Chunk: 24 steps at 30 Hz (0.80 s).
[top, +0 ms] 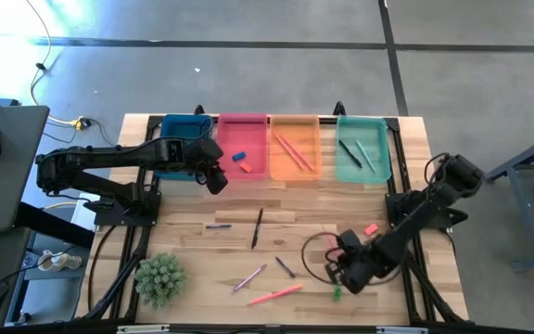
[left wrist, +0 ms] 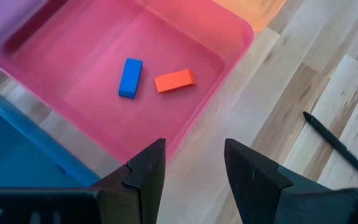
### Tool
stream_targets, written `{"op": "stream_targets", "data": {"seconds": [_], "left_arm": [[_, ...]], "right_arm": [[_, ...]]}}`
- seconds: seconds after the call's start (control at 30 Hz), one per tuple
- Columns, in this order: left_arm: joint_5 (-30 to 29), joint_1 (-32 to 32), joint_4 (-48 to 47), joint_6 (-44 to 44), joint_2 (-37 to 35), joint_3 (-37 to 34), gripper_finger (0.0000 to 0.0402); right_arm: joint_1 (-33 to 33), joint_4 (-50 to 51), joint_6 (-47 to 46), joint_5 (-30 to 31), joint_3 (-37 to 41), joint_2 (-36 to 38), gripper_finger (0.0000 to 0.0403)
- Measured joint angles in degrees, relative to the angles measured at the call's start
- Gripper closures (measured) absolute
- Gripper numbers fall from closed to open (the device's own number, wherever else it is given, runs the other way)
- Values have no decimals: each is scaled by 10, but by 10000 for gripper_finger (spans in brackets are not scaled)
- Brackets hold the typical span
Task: Sort crayons/erasers/pens/pencils in bins
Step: Put the pink pencil into the orange bin
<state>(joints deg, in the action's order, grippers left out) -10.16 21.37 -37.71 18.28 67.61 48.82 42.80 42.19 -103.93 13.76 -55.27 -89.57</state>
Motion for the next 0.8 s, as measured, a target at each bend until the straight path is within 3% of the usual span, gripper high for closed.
{"op": "stream_targets", "data": {"seconds": [0.5, 0.8], "left_arm": [[-12, 0, 21, -91, 0, 0, 248], [-25, 7, 72, -172, 0, 0, 248]], "right_arm": [[-228, -19, 237, 33, -1, 77, 400], [-358, -162, 395, 44, -1, 75, 400]]}}
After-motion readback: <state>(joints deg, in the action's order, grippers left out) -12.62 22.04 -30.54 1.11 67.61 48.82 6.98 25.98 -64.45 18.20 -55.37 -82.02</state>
